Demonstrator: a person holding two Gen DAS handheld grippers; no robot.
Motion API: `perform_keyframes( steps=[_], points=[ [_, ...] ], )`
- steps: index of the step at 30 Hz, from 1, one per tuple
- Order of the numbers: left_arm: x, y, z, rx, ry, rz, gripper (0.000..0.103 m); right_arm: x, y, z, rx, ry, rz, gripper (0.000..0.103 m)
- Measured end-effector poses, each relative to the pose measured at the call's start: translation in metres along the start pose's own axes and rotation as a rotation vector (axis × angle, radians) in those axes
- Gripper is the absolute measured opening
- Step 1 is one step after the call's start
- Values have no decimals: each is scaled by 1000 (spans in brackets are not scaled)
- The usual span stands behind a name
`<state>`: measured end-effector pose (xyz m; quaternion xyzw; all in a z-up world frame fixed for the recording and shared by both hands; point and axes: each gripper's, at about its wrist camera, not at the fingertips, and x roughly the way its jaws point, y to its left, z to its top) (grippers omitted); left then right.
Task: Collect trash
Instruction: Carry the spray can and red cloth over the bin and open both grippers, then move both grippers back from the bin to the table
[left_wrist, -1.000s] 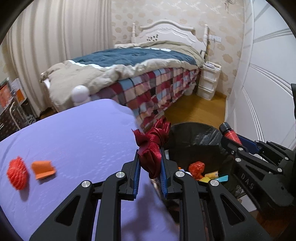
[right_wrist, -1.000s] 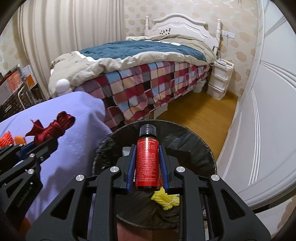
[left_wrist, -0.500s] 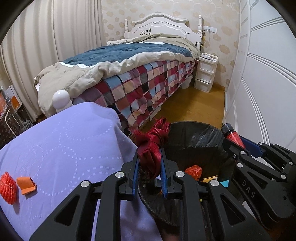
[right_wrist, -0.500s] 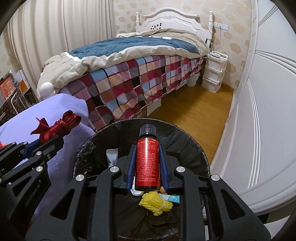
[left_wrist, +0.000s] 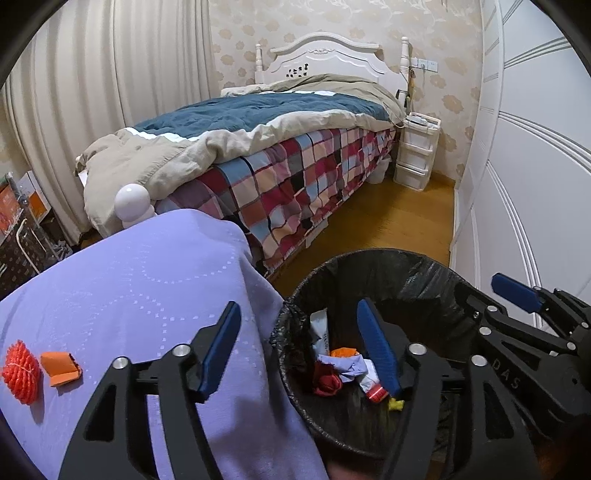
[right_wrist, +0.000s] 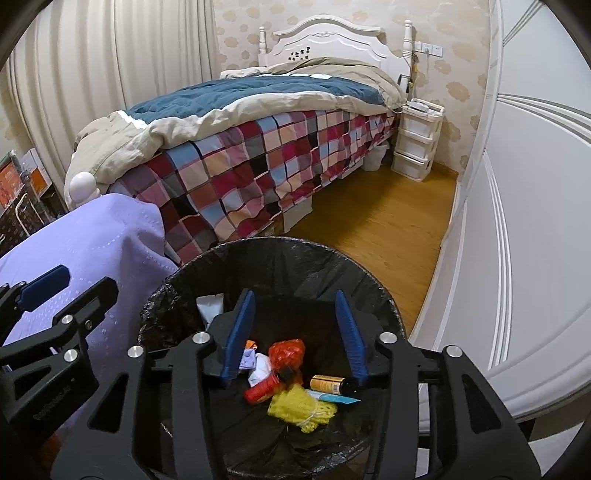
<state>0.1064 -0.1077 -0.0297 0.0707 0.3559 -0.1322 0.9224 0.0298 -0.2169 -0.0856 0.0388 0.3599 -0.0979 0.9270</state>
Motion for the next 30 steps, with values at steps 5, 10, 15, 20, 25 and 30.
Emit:
perform_keyframes(
  steps=[5, 10, 15, 20, 25, 30],
  points=[
    [-8, 10, -3, -10, -12, 34, 72, -7, 2, 0, 3, -10, -6, 58],
    [-24, 33, -9, -50, -15, 73, 73, -16, 12, 1, 1, -12, 18, 64],
    [-41, 66, -27, -96, 2, 146, 74, -26, 39, -3, -13, -4, 83, 65],
    [-59, 111, -50, -170, 25, 235, 74, -35, 87, -10, -81, 7, 164, 66],
    [-75, 152, -75, -232, 49, 319, 74, -41, 140, -19, -156, 30, 252, 66],
    [-92, 191, -103, -301, 81, 385, 74, -49, 195, -32, -247, 52, 326, 71]
  ],
)
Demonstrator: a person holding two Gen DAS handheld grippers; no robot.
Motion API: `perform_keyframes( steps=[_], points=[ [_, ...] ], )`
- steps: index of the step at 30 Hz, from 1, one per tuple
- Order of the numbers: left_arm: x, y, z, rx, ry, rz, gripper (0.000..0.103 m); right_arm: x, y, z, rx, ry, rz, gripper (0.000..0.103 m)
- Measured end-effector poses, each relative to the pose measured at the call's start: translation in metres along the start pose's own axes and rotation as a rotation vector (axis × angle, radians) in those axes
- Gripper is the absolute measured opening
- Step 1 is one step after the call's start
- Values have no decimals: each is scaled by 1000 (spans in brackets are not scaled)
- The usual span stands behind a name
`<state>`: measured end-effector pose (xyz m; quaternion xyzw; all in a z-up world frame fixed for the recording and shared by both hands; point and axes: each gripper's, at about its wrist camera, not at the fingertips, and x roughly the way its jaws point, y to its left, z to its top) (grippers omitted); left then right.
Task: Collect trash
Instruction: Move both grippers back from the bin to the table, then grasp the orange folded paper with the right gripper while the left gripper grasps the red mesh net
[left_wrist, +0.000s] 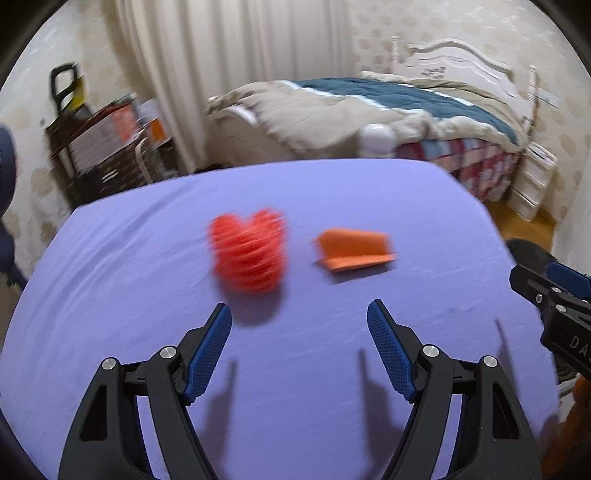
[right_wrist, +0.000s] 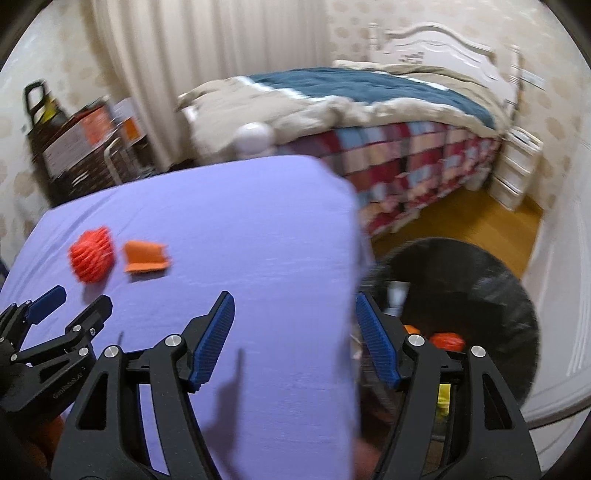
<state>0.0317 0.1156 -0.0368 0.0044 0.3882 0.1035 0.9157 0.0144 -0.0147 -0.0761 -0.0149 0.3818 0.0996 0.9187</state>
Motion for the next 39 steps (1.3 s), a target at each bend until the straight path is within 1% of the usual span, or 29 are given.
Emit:
perform_keyframes(
  steps=[1, 4, 8, 10, 14, 16, 19, 20, 23, 26, 29, 30, 35, 39],
  points=[
    [0, 10, -3, -12, 6, 14, 74, 3, 11, 1, -18, 6, 14, 73],
    [-2, 35, -10, -43, 17, 50, 74, 13, 44, 3, -77, 22, 52, 74],
    [-1, 64, -16, -91, 26, 87, 74, 28, 77, 12, -132, 47, 81, 76],
    [0, 75, -18, -113, 34, 87, 74, 34, 93, 16, -149, 55, 92, 78],
    [-1, 87, -19, -142, 34, 83, 74, 45, 118, 23, -184, 65, 97, 79],
    [-1, 88, -18, -149, 35, 77, 74, 51, 127, 26, -201, 67, 73, 79],
    [0, 88, -18, -152, 32, 68, 74, 61, 133, 30, -206, 86, 61, 79],
    [0, 87, -18, -147, 33, 65, 74, 64, 134, 31, -209, 98, 54, 78],
    [0, 85, -17, -133, 28, 57, 74, 71, 131, 32, -205, 127, 51, 54],
    [0, 82, -16, -122, 19, 49, 74, 70, 125, 32, -206, 127, 37, 54],
    [1, 75, -13, -104, 14, 30, 74, 68, 112, 33, -198, 113, -3, 54],
    [2, 72, -12, -96, 9, 27, 76, 67, 104, 34, -185, 112, -13, 54],
    [5, 53, -3, -54, -14, 2, 77, 66, 69, 36, -118, 115, -30, 54],
    [11, 38, 6, -27, -23, -7, 77, 64, 55, 35, -103, 110, -39, 54]
  ],
)
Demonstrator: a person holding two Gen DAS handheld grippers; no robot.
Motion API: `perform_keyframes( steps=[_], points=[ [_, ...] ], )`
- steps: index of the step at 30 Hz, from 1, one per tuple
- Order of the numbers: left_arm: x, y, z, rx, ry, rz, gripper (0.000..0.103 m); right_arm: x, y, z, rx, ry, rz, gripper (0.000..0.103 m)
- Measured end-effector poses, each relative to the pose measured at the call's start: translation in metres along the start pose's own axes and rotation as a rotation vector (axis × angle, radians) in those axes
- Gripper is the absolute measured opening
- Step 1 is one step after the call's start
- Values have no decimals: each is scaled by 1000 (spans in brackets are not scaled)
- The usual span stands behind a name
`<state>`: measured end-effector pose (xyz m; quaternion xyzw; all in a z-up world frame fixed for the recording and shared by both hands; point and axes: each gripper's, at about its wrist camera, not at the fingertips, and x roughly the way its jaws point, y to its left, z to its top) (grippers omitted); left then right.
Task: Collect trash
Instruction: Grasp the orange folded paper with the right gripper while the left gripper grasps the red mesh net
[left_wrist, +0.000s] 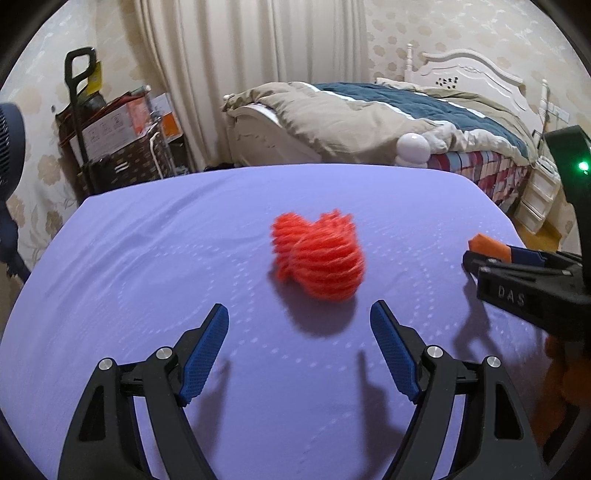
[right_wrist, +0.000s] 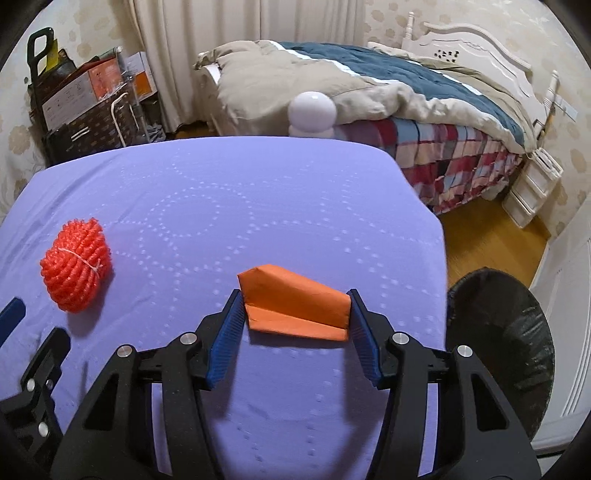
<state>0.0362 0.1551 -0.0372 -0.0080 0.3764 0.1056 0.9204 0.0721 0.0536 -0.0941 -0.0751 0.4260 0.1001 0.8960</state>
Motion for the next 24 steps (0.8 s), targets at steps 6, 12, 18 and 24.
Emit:
perform_keyframes(
  steps=[6, 12, 18, 24],
  points=[
    [7, -11, 10, -1, -10, -9, 77, 0, -4, -2, 7, -6, 7, 55],
    [18, -16, 22, 16, -14, 26, 77, 0, -4, -2, 8, -6, 9, 55],
    [34, -1, 33, -11, 12, 59, 77, 0, -1, -2, -1, -5, -4, 55],
    [44, 6, 34, -22, 54, 9, 66, 0, 2, -3, -4, -6, -7, 55]
  ],
)
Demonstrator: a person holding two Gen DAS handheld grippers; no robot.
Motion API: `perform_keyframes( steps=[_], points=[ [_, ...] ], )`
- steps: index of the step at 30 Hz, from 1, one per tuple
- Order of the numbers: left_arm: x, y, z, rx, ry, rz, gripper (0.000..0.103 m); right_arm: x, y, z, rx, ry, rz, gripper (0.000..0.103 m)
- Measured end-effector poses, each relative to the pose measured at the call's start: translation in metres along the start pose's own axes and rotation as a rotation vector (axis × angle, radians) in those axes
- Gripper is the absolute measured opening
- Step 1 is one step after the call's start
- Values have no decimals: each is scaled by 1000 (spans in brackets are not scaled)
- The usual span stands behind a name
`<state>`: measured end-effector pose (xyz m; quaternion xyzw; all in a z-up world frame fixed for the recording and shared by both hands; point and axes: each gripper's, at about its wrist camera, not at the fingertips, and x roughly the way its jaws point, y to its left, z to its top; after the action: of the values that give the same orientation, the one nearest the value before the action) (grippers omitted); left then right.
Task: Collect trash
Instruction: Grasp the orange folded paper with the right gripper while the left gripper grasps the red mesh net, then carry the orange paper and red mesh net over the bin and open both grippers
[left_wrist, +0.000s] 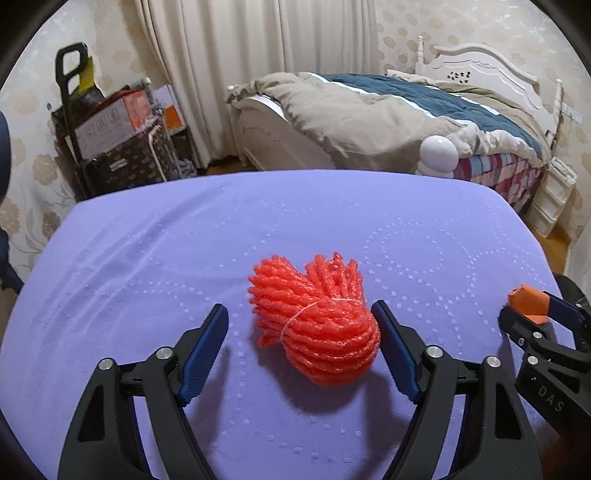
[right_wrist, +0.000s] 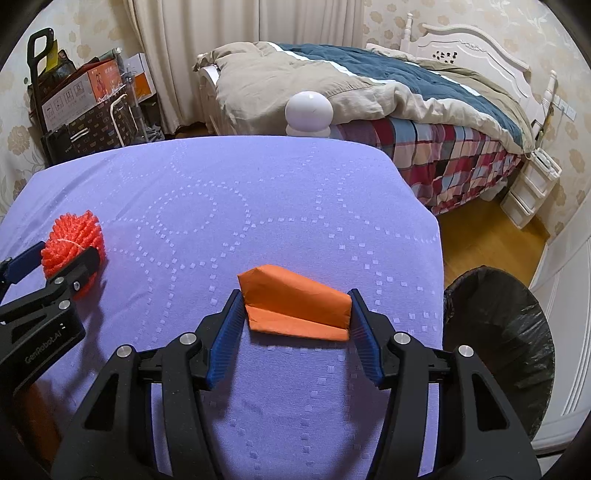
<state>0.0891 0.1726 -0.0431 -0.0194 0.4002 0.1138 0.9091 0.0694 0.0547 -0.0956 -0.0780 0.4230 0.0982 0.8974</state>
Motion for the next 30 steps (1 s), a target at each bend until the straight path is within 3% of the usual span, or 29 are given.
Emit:
perform_keyframes(
  steps=[1, 7, 30],
  points=[
    [1, 1, -1, 1, 9, -7, 59, 0, 0, 0, 0, 0, 0, 55],
    [4, 1, -3, 3, 28, -50, 50, 0, 1, 0, 0, 0, -1, 55],
    [-25, -7, -25, 36, 3, -33, 48, -18, 1, -15, -6, -26, -11, 54]
  ],
)
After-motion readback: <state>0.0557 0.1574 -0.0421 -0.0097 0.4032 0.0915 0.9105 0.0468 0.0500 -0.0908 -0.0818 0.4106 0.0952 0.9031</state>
